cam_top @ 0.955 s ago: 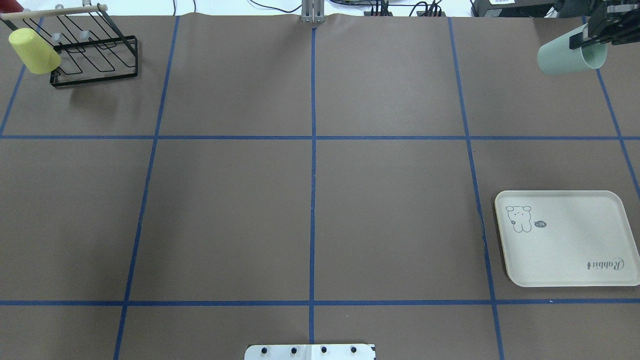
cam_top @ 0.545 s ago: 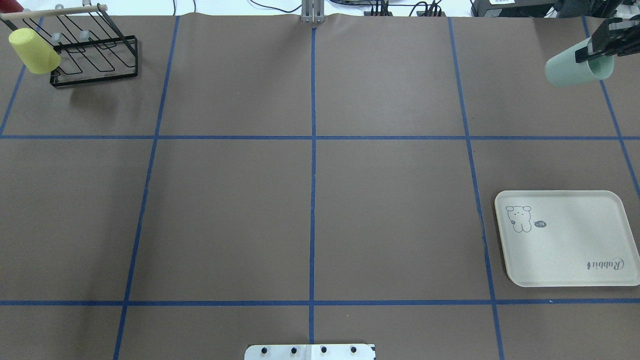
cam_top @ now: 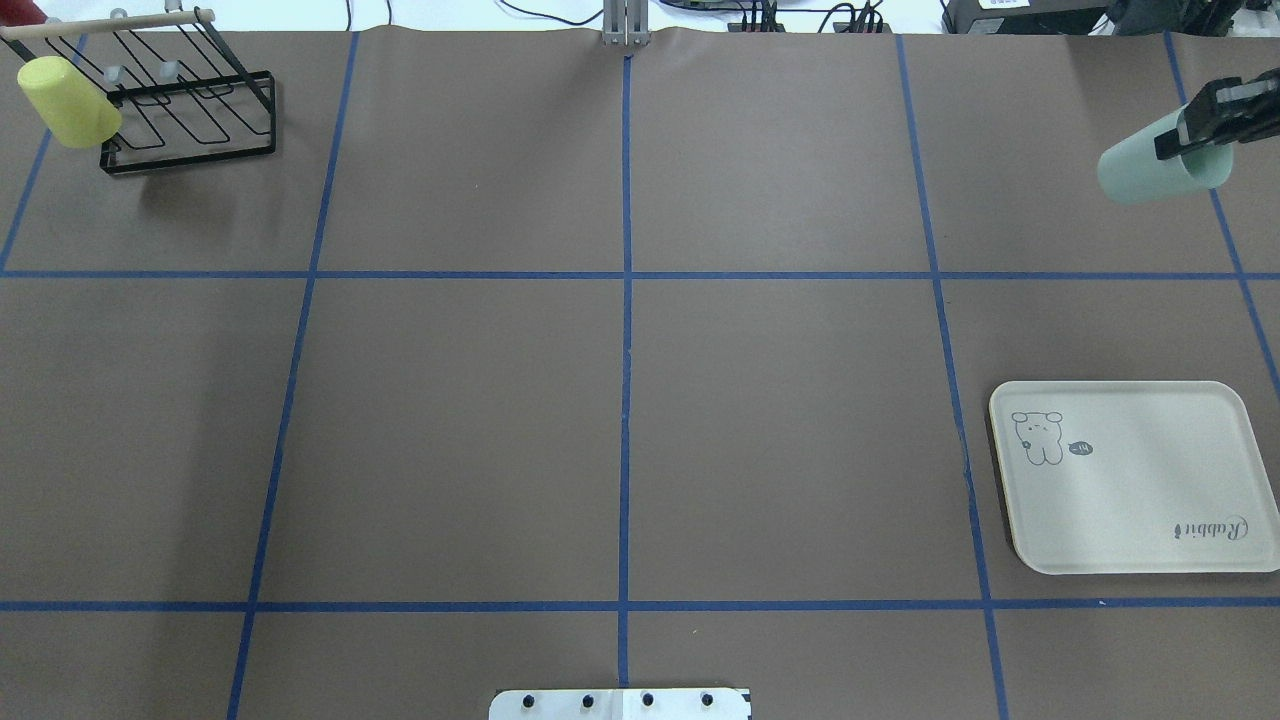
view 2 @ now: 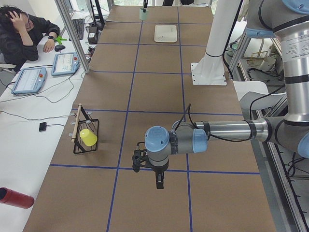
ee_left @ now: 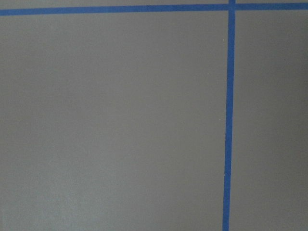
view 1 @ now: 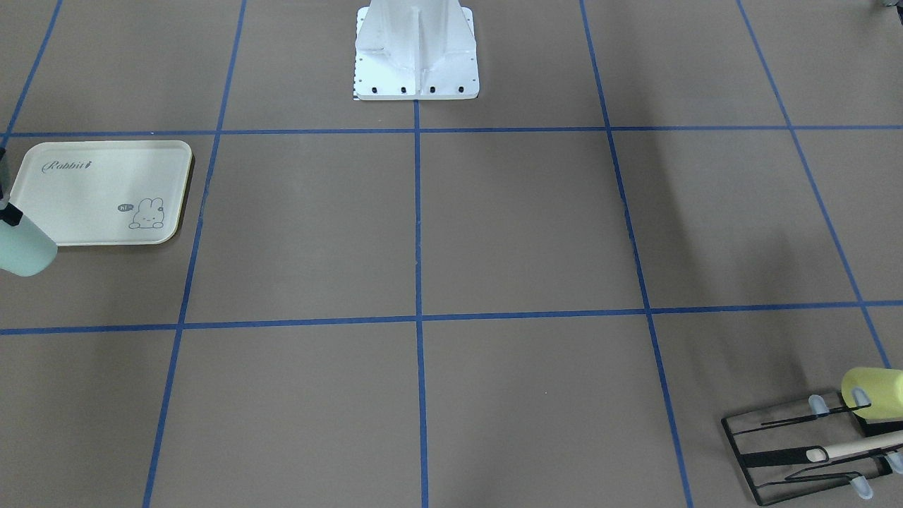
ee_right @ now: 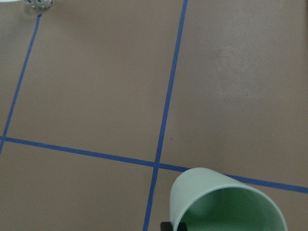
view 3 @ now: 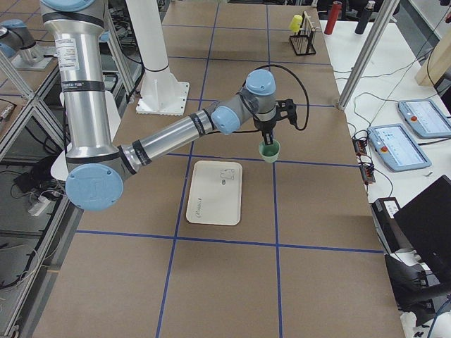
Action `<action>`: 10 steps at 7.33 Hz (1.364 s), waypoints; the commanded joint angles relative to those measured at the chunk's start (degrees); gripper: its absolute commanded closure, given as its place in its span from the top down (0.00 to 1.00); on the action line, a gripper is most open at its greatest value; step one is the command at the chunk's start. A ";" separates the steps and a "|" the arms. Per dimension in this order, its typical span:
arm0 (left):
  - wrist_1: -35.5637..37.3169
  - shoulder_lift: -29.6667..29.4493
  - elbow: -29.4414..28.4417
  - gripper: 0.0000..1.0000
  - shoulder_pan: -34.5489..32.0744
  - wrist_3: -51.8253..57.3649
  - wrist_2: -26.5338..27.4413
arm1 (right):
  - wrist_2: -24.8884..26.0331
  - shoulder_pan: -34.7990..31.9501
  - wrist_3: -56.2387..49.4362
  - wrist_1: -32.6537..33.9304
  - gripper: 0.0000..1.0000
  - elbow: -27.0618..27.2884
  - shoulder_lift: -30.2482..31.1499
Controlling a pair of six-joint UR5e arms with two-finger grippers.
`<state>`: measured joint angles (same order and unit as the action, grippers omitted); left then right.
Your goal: Left arm grabs green cup and hands to right arm on tray
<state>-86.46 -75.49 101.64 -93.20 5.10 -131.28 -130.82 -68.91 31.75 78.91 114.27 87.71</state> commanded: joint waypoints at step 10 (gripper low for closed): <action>-0.38 0.25 0.14 1.00 0.04 -0.18 -0.03 | 14.45 24.79 4.81 -1.04 0.42 3.15 14.69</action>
<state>-86.78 -75.17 101.78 -93.17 4.95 -131.24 -116.49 -44.91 36.44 77.91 117.46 102.57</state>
